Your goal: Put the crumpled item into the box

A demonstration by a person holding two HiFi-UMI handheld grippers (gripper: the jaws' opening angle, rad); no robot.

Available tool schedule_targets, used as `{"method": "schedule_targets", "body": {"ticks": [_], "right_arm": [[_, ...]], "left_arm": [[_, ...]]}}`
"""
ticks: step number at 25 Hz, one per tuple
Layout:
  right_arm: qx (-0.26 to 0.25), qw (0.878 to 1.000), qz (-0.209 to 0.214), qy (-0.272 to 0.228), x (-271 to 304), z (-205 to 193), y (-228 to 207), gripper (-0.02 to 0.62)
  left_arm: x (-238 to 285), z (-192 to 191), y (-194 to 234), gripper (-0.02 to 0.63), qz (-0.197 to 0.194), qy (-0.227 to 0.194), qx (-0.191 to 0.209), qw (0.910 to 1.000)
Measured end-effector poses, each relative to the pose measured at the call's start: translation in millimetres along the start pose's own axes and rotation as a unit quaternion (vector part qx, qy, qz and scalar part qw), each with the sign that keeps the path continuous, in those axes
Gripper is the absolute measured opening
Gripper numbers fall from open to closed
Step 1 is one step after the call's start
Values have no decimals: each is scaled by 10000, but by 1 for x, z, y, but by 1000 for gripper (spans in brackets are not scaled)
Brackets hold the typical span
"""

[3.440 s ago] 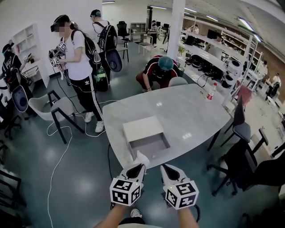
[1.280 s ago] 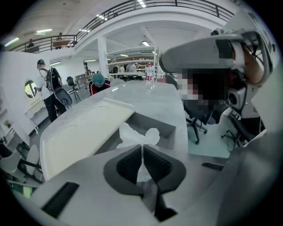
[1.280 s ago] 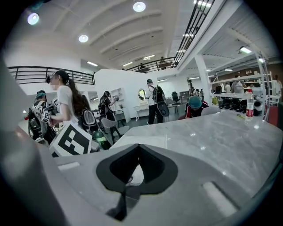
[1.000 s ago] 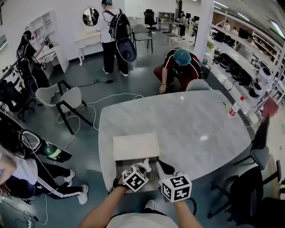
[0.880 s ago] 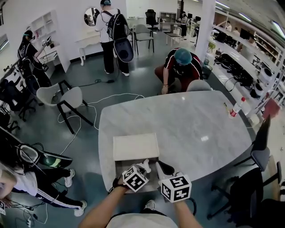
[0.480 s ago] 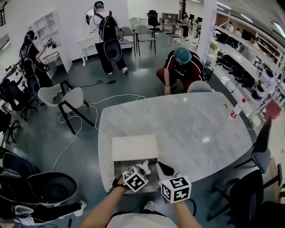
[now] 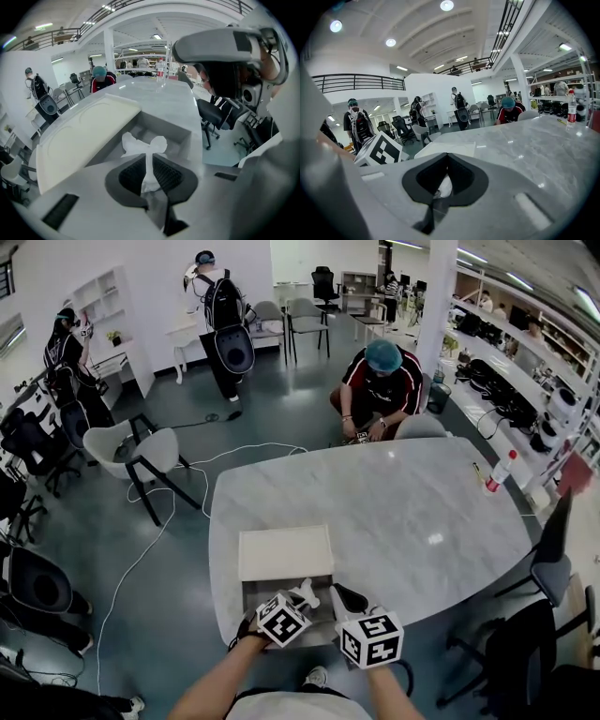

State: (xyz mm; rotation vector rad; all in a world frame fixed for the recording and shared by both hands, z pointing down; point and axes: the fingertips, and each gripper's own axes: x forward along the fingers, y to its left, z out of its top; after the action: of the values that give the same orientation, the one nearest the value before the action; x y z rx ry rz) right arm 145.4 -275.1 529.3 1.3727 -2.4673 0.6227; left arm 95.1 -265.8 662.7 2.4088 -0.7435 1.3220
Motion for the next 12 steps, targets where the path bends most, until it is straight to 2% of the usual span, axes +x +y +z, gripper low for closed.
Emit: {"method": "schedule_targets", "body": {"ticks": [8, 12], "right_arm": [[32, 9999, -124, -29, 0, 4, 9, 5], [27, 9997, -214, -58, 0, 7, 18, 5]], "left_arm": [[-17, 5, 2, 22, -110, -292, -140, 9994], [-34, 9, 8, 22, -59, -595, -271, 9978]]}}
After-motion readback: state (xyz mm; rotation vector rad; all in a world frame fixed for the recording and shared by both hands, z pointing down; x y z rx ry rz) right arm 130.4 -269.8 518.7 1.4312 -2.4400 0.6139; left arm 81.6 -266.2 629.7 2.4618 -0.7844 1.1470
